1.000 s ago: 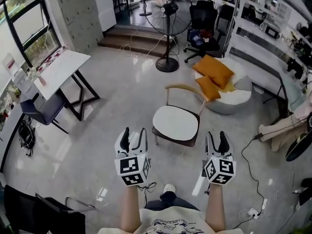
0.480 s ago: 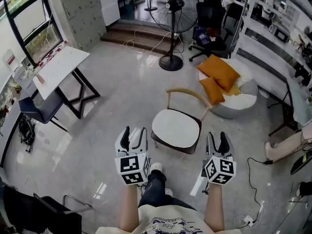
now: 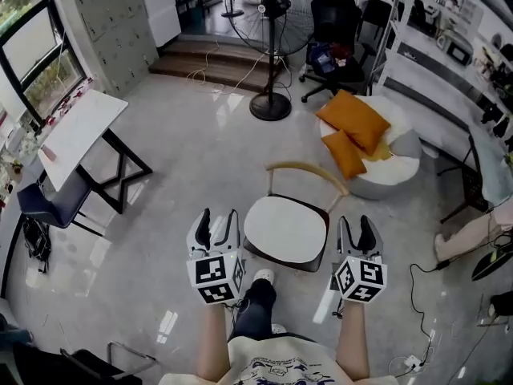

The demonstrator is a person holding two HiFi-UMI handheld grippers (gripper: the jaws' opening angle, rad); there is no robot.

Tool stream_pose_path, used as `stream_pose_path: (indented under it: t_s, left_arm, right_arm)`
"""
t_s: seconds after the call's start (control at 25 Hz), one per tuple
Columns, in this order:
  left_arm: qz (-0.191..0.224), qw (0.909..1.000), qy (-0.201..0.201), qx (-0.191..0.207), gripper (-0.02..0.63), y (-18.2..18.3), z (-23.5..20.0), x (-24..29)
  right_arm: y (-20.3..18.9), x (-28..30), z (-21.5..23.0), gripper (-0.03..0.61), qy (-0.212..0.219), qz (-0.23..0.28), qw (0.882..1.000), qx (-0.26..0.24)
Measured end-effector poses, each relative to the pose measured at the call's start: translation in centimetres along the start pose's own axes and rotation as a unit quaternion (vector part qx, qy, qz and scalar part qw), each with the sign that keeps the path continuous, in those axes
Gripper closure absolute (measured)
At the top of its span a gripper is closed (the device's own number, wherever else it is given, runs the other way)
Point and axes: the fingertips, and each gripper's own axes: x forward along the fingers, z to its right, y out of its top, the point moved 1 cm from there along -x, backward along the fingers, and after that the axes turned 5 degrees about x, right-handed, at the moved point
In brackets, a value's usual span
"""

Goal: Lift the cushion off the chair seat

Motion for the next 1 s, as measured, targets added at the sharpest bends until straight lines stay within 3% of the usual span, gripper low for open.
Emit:
stream_pose_path:
  t_s: [0.48, 1.0]
  left_arm:
    - [-0.026, 0.9991, -0.035, 0.002, 0.379, 2.1, -3.2, 17.2]
    - [-0.105, 0.993, -0.054, -0.003, 0.379, -3.8, -4.9, 28.5]
  right_arm:
    - [1.1, 15.5, -0.1, 0.336, -0.029, -0.027, 0.999, -0.001]
    - [-3.4, 25.6, 0.9, 0.324, -0.044, -0.089, 0.995, -0.009]
